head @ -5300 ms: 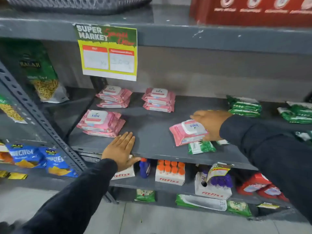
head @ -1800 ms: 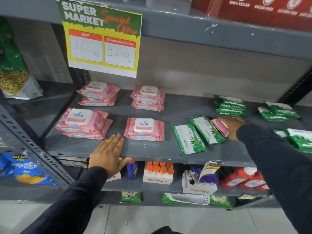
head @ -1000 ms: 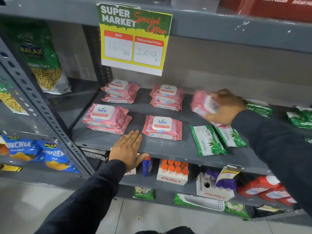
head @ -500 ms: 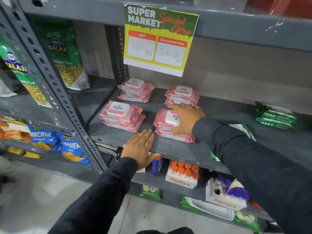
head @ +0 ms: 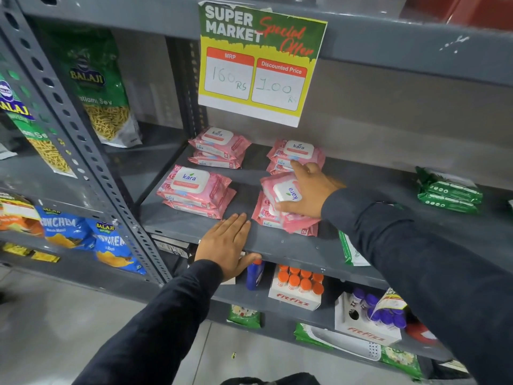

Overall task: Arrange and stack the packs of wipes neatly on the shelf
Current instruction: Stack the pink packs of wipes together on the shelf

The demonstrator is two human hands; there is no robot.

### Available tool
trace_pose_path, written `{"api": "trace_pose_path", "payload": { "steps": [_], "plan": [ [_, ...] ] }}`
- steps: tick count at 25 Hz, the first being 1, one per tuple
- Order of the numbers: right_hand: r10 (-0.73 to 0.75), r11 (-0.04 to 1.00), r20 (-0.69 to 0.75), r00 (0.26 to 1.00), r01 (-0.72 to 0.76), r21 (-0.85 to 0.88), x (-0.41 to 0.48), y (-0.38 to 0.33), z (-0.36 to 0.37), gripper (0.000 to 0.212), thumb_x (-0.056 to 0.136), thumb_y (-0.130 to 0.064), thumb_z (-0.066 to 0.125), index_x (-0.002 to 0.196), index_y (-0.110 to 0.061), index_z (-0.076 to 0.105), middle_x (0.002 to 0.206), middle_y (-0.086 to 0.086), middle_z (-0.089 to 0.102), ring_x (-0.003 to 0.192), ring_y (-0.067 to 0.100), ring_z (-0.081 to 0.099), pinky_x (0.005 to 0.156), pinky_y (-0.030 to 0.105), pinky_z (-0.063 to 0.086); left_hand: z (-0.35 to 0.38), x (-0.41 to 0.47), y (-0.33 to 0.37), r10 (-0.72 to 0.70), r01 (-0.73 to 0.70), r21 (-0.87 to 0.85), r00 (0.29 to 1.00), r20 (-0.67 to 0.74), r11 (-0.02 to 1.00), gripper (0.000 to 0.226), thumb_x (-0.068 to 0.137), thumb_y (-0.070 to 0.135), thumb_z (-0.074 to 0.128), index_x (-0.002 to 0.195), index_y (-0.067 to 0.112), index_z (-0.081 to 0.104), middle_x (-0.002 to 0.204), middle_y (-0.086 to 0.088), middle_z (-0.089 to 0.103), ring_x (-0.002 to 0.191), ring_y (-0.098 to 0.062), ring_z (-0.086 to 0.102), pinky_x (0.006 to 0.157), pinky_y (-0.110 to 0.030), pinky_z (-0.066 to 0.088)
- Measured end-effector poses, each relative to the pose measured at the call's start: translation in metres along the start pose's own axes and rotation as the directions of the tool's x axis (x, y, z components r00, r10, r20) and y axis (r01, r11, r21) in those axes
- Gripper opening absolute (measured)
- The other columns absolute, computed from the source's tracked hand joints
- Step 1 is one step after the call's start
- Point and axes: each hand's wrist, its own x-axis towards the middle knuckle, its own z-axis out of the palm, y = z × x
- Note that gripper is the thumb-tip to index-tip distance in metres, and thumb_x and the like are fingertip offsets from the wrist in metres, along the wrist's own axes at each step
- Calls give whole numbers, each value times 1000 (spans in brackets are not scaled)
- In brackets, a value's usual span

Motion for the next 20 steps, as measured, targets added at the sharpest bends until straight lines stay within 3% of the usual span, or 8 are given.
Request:
{"api": "trace_pose_path", "payload": {
  "steps": [3,5,8,10,12,14,17,20],
  "plan": [
    [74,997,-43,996,-74,9,1,-6,-3,90,75,-76,36,147,-30,7,154,9,18,125,38,45,92,46,46,0,0,0,-1,0,7,1000,5,1000,84,83,69,26,137,6,38,145,-14,41,134,-29,37,110,-44,31],
    [-6,998,28,1000,8,-57,4,-4,-15,78,78,-57,48,145,-36,14,157,3,11,135,38,32,102,51,37,0,0,-1,-3,3,15,1000,9,1000,85,83,70,24,139,7,34,148,-13,37,136,-28,33,112,-43,28],
    [-131,940,248,960,199,-277,1,-2,-27,94,67,-41,69,143,-47,14,158,-11,8,144,33,6,111,60,14,2,0,-2,-7,6,27,1000,21,1000,86,83,71,20,141,9,30,150,-12,33,138,-27,28,114,-42,23],
    [-176,925,238,955,243,-292,-1,-1,-27,92,68,-36,71,142,-47,17,155,-14,21,142,31,9,112,58,13,3,1,-3,-9,8,32,1000,18,999,87,82,72,18,141,9,30,150,-12,33,138,-27,28,114,-41,23],
    [-223,930,158,962,259,-260,-1,3,-30,83,66,-43,72,137,-45,30,146,-9,36,137,27,21,110,55,19,3,1,-2,-7,7,30,1000,15,1000,87,83,72,19,141,8,31,149,-12,34,138,-27,29,114,-41,23],
    [-216,931,104,971,236,-279,-2,9,-32,83,58,-63,70,131,-40,39,139,-6,42,130,24,29,108,52,22,3,1,-2,-4,4,29,1000,8,1000,86,83,71,22,140,8,32,149,-12,34,137,-27,30,113,-41,23],
    [-127,936,59,990,139,-325,-5,13,-24,99,44,-90,53,122,-28,45,126,-3,51,119,24,44,106,52,26,3,0,-3,0,-1,31,1000,7,1000,86,83,71,21,140,8,32,149,-12,34,138,-27,30,113,-41,23],
    [-12,967,3,1000,13,-253,-8,10,-10,104,43,-95,42,120,-24,42,114,0,60,103,27,56,104,55,29,4,1,-3,1,-1,41,1000,7,999,86,83,71,22,140,8,32,149,-12,35,137,-27,30,113,-41,23]
  ]
}}
